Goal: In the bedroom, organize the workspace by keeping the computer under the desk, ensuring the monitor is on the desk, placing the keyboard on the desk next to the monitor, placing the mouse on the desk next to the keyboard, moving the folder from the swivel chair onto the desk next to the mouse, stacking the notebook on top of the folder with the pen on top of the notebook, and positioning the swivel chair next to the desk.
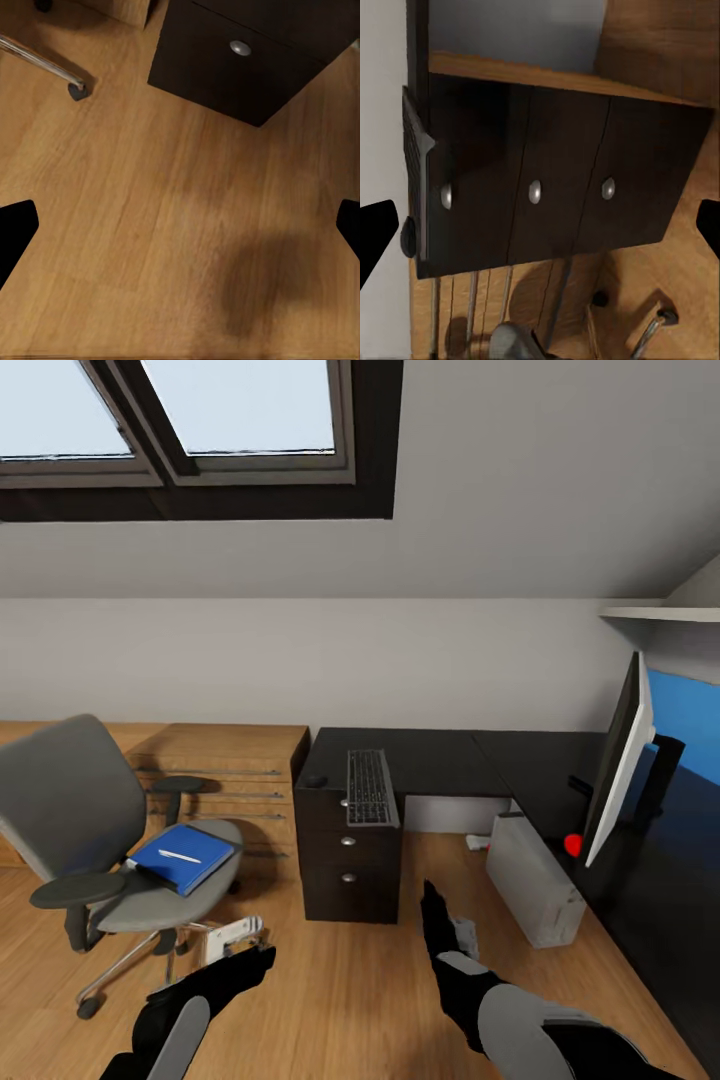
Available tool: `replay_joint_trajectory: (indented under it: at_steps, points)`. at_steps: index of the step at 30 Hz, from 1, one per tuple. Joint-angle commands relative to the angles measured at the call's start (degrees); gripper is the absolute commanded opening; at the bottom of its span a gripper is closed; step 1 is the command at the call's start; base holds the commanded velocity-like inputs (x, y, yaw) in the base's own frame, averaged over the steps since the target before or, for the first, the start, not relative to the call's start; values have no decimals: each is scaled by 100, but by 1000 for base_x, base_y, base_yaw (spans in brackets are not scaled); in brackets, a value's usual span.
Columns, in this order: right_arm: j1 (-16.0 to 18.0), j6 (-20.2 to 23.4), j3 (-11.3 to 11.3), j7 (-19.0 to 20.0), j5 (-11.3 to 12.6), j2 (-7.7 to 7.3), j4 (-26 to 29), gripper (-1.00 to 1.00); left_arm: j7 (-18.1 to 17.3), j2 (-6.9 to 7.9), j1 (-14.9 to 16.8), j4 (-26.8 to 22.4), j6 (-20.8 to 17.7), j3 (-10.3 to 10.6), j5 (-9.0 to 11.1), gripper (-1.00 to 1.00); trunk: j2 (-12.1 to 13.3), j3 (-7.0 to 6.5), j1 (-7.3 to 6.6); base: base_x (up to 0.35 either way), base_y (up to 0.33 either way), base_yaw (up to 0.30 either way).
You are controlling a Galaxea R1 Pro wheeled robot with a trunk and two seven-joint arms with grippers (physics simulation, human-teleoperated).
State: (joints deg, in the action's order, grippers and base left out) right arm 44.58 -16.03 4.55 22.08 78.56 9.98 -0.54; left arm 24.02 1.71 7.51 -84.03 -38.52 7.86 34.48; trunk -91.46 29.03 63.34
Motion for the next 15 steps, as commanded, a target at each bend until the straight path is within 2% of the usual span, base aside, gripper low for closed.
replay_joint_trajectory:
  at_steps: [1, 4, 5, 7, 9, 15]
  points:
    - [-417, -666, 37, 26, -880, 2, -27, 100, 70, -2, 4, 238, 72, 304, 45, 100, 37, -12, -23, -4, -7, 0]
    - [-674, -1113, 37, 19, -1411, 2, -35, 100, 77, -18, 4, 373, 201, 512, 39, 100, 157, -66, -88, -3, -4, 0]
    - [-860, -1369, 37, 15, -1735, -16, -38, 100, 80, -24, 4, 472, 308, 650, 40, 100, 197, -84, -110, -1, -2, 0]
    - [-1041, -1575, 37, 12, -2016, -69, -40, 100, 87, -28, 4, 619, 417, 782, 37, 100, 277, -120, -154, -1, -2, 0]
    - [-1333, -1812, 37, 9, -2420, -173, -42, 100, 100, -31, 4, 960, 627, 1004, 19, 100, 357, -156, -198, 0, 0, 0]
    - [-1674, -1947, 37, 7, -2658, -326, -43, 100, 110, -31, 4, 1404, 846, 1200, 24, 100, 598, -263, -330, 0, 0, 0]
